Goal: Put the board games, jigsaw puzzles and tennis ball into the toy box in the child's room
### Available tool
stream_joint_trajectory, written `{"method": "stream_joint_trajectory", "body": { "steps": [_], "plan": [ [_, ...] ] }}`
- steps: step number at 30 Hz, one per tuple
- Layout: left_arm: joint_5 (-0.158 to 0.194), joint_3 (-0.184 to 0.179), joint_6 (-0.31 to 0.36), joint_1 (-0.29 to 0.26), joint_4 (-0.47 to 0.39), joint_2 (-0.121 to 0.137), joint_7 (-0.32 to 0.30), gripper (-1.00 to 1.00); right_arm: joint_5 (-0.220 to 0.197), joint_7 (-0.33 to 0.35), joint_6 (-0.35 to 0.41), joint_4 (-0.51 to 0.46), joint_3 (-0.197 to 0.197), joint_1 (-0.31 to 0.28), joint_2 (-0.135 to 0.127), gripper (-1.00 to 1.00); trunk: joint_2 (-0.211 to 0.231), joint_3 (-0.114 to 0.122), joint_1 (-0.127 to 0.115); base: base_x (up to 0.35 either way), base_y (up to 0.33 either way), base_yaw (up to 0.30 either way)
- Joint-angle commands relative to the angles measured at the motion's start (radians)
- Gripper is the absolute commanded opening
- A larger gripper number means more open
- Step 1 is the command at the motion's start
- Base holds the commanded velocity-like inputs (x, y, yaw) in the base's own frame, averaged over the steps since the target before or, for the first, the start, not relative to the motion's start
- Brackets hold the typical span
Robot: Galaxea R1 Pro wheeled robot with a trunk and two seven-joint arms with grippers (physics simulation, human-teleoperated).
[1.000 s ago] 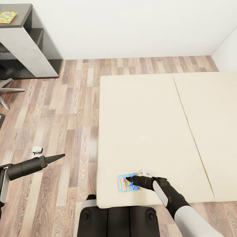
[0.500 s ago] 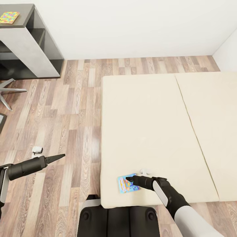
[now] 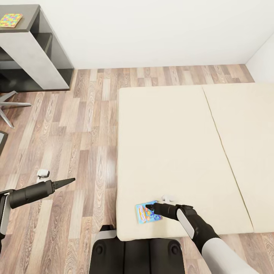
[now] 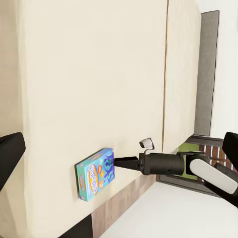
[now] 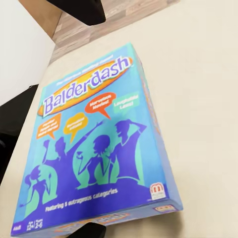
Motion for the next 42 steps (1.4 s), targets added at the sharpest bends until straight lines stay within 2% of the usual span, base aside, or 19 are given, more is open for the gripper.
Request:
{"method": "stream_joint_trajectory", "body": {
  "steps": [1, 25, 27, 33, 36, 42],
  "plan": [
    [-0.002, 0.001, 0.011, 0.000, 0.000, 0.000, -0.005, 1.00, -0.003, 0.000, 0.005, -0.001, 0.000, 0.000, 0.000, 1.00, -0.001, -0.001, 0.001, 0.000, 0.000, 0.000],
    [-0.002, 0.001, 0.011, 0.000, 0.000, 0.000, -0.005, 1.00, 0.004, -0.001, 0.007, 0.013, 0.001, 0.000, -0.006, 1.00, -0.001, -0.001, 0.001, 0.000, 0.000, 0.000],
    [-0.002, 0.001, 0.011, 0.000, 0.000, 0.001, -0.005, 1.00, 0.016, -0.002, 0.007, 0.018, 0.001, 0.000, -0.004, 1.00, -0.001, -0.001, 0.001, 0.000, 0.000, 0.000],
    [-0.001, 0.001, 0.011, 0.000, 0.000, 0.001, -0.005, 1.00, 0.111, -0.003, 0.004, 0.028, -0.006, 0.000, 0.002, 1.00, -0.001, -0.001, 0.001, 0.000, 0.000, 0.000],
    [-0.001, 0.001, 0.011, 0.000, 0.000, 0.000, -0.005, 1.00, 0.131, -0.003, 0.004, 0.029, -0.007, 0.000, 0.004, 1.00, -0.001, -0.001, 0.001, 0.000, 0.000, 0.000],
    [-0.001, 0.001, 0.011, 0.000, 0.000, 0.000, -0.005, 1.00, 0.143, -0.003, 0.002, 0.031, -0.008, 0.000, 0.008, 1.00, -0.001, -0.001, 0.001, 0.000, 0.000, 0.000]
  ]
}}
